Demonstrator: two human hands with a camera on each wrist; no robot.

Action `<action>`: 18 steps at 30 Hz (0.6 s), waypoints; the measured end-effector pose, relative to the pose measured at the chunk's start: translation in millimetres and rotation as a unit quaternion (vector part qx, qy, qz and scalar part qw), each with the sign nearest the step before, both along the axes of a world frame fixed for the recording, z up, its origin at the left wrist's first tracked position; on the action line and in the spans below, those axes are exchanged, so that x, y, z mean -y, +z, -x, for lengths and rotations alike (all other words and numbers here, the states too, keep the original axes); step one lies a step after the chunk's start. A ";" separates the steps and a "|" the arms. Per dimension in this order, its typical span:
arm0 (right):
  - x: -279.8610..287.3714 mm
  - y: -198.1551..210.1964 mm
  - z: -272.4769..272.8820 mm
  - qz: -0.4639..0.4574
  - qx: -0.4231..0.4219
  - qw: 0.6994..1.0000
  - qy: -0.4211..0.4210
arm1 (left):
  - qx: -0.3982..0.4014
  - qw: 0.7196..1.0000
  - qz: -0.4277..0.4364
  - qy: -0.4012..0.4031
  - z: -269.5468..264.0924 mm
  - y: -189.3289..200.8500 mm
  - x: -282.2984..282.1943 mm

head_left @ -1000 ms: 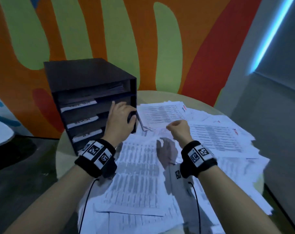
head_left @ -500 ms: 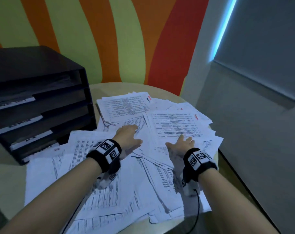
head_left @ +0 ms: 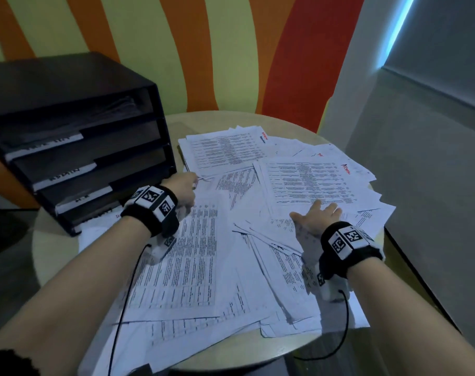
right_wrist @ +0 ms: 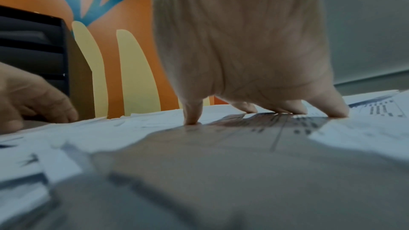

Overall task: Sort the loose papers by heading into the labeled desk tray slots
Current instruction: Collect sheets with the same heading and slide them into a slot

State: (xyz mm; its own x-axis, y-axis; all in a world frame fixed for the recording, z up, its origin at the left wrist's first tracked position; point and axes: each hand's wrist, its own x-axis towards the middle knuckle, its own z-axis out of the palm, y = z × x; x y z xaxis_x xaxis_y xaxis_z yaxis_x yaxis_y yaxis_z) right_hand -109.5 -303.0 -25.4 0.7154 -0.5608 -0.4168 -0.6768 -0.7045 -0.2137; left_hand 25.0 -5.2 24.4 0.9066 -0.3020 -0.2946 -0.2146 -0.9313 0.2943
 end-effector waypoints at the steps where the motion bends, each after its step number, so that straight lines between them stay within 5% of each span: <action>1: 0.6 0.6 -0.1 0.004 -0.002 1.000 0.001 | 0.005 1.000 -0.023 0.005 0.4 0.0 -8.8; 7: 0.7 0.9 -2.2 0.022 -0.002 1.000 0.003 | 0.078 0.994 -0.072 0.006 1.4 -5.1 -35.3; 13: -2.5 9.8 -0.4 0.001 0.013 1.000 -0.005 | 0.141 0.987 0.069 -0.011 9.7 17.8 -40.2; 16: -14.1 28.0 2.9 -0.106 0.123 0.987 -0.006 | 0.150 0.965 0.211 -0.050 17.8 41.0 -37.9; 18: -35.3 46.0 7.0 -0.260 0.255 0.931 -0.005 | 0.163 0.946 0.271 -0.070 18.6 53.8 -37.5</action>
State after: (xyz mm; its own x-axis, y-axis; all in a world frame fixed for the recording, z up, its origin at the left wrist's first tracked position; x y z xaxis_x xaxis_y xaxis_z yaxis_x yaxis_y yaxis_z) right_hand -116.5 -267.7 20.6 0.8904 -0.3861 -0.2411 -0.4000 -0.4108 -0.8193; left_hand 6.5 32.3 78.2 0.8628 -0.4517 0.2272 -0.4862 -0.6179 0.6180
